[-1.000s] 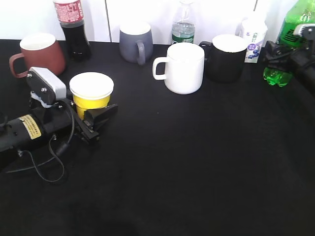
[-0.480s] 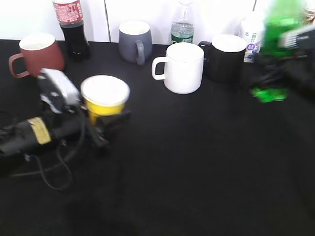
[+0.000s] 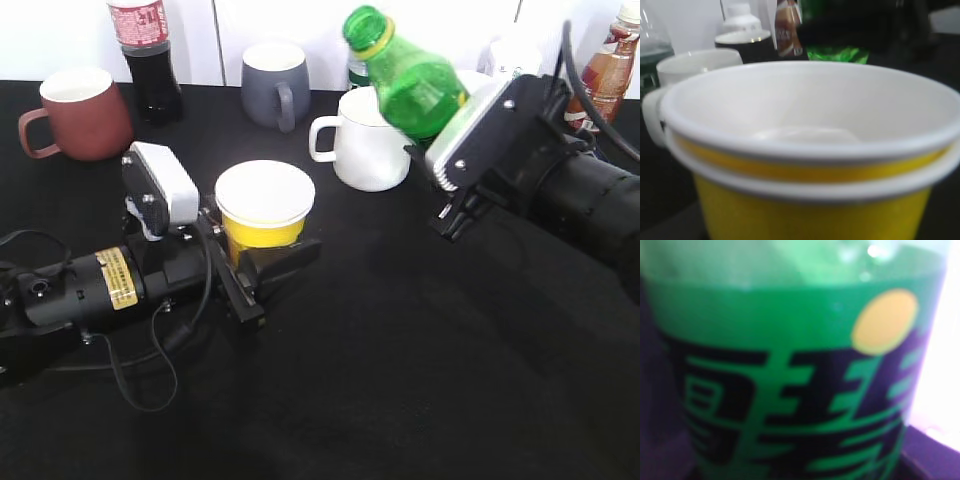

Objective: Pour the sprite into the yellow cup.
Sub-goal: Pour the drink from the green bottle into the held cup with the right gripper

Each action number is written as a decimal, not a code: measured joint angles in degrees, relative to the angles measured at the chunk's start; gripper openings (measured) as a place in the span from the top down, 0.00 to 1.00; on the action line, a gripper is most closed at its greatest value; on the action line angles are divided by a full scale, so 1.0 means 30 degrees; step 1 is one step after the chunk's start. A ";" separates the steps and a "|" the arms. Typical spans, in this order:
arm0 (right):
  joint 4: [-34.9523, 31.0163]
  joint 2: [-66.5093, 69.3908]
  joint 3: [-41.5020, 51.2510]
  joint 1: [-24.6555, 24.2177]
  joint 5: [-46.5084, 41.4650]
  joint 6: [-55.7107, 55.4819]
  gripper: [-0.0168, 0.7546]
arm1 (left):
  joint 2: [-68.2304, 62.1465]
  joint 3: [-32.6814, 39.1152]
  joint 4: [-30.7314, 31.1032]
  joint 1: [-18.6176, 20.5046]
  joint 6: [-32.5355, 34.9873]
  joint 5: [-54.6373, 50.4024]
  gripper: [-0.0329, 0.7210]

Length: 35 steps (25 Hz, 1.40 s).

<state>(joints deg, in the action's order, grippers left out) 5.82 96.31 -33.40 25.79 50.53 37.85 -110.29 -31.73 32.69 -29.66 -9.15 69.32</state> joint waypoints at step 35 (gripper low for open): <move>-0.2379 0.1754 -0.2562 0.1170 0.1518 1.5881 0.40 | 0.0000 0.0000 -0.1310 0.0000 -0.0061 0.0000 0.35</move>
<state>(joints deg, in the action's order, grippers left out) -1.31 101.57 -41.09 29.30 55.08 85.49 -110.29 -31.73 28.76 -29.66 -9.33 69.32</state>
